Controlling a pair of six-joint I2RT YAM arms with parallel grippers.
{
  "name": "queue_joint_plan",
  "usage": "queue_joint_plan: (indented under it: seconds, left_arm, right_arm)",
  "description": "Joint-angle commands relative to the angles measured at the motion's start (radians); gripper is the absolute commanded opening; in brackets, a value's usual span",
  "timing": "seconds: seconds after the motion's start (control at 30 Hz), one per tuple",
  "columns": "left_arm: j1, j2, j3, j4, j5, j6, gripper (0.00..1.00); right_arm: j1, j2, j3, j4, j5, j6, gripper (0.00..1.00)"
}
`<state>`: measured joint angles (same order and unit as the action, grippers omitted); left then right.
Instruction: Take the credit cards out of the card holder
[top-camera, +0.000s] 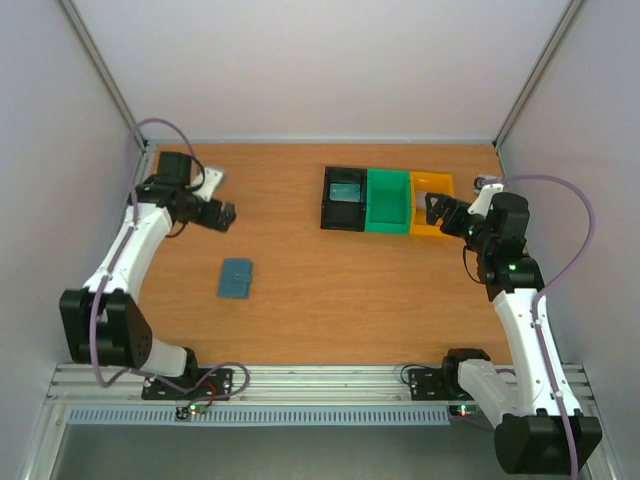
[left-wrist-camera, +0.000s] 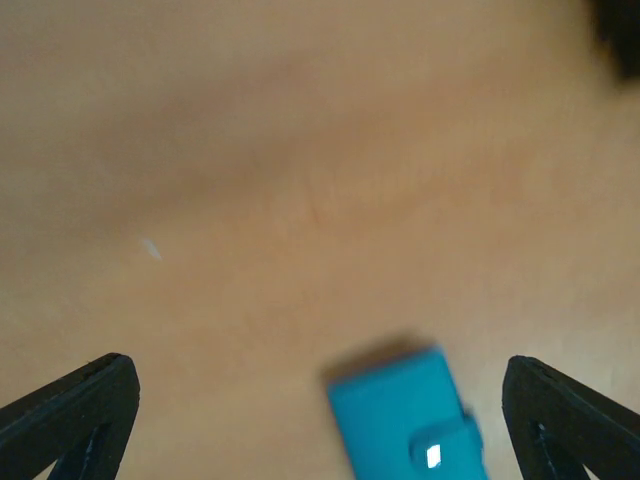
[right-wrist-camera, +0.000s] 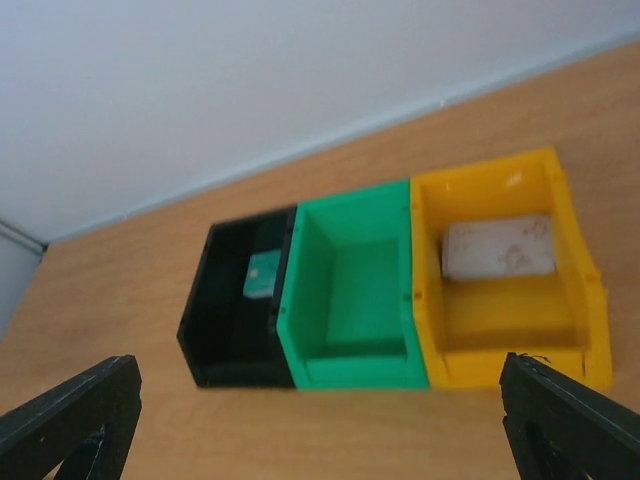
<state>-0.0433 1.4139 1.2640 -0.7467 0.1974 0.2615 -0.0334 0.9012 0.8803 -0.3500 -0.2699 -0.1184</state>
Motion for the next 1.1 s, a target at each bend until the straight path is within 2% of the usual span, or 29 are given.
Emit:
queue_joint_plan:
  seconds: [0.0,0.2,0.27,0.33,0.5,0.73,0.93,1.07]
  left_arm:
    - [0.005,0.144,-0.072,-0.370,0.013,0.118,0.99]
    - [0.005,0.301,-0.103,-0.327,0.010,0.093,0.96]
    - [0.004,0.363,-0.081,-0.315,0.055,0.076,0.92]
    - [0.003,0.436,-0.047,-0.325,0.113,0.065,0.81]
    - [-0.039,0.495,-0.049,-0.308,0.099,0.050,0.74]
    - [-0.136,0.526,-0.030,-0.295,0.135,0.050,0.51]
    - [-0.186,0.513,-0.052,-0.300,0.168,0.059,0.36]
    - [-0.194,0.503,-0.083,-0.287,0.200,0.062,0.16]
  right_arm:
    - [0.012,-0.031,0.004,-0.192,-0.051,0.027,0.98]
    - [0.078,-0.056,-0.020,-0.252,-0.076,0.020,0.98]
    - [0.092,-0.059,-0.020,-0.265,-0.082,0.015,0.97]
    - [0.101,-0.061,-0.013,-0.282,-0.086,0.009,0.96]
    - [0.119,-0.103,-0.001,-0.300,-0.080,-0.003,0.95]
    - [0.138,-0.133,-0.003,-0.301,-0.048,0.021,0.92]
    - [0.240,-0.112,-0.020,-0.319,0.024,0.034,0.92]
    - [0.343,-0.065,-0.024,-0.318,0.088,0.045,0.92]
